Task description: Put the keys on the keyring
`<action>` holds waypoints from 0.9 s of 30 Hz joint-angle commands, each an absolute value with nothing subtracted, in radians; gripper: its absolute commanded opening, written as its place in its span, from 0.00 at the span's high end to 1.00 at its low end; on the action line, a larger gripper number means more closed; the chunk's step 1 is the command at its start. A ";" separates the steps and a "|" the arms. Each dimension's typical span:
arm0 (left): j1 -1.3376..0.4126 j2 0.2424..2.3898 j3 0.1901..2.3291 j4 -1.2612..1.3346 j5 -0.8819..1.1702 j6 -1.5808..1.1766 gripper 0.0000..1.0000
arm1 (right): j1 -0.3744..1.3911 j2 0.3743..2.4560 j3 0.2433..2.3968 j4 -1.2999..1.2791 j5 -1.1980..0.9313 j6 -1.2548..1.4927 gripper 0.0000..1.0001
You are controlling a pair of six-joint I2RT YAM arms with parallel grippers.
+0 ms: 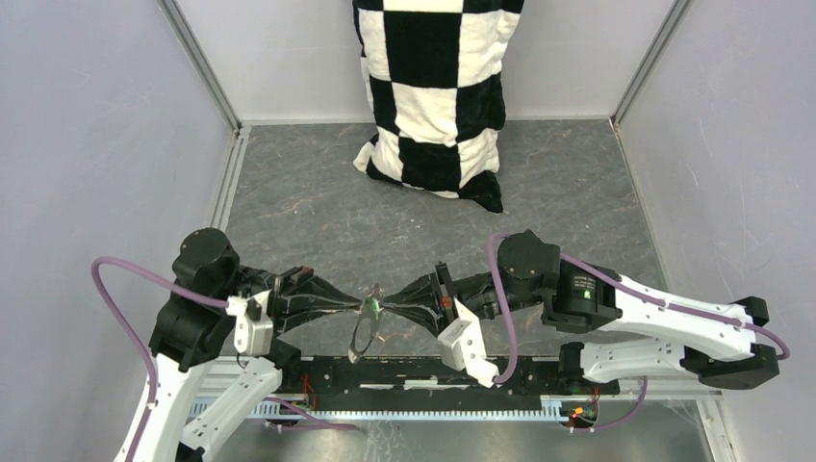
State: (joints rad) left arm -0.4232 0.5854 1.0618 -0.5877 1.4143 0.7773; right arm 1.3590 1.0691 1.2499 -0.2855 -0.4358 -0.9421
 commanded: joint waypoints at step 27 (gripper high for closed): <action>-0.427 0.597 1.154 -0.440 1.595 0.738 0.98 | 1.355 0.922 1.117 -0.010 -0.508 -0.847 1.00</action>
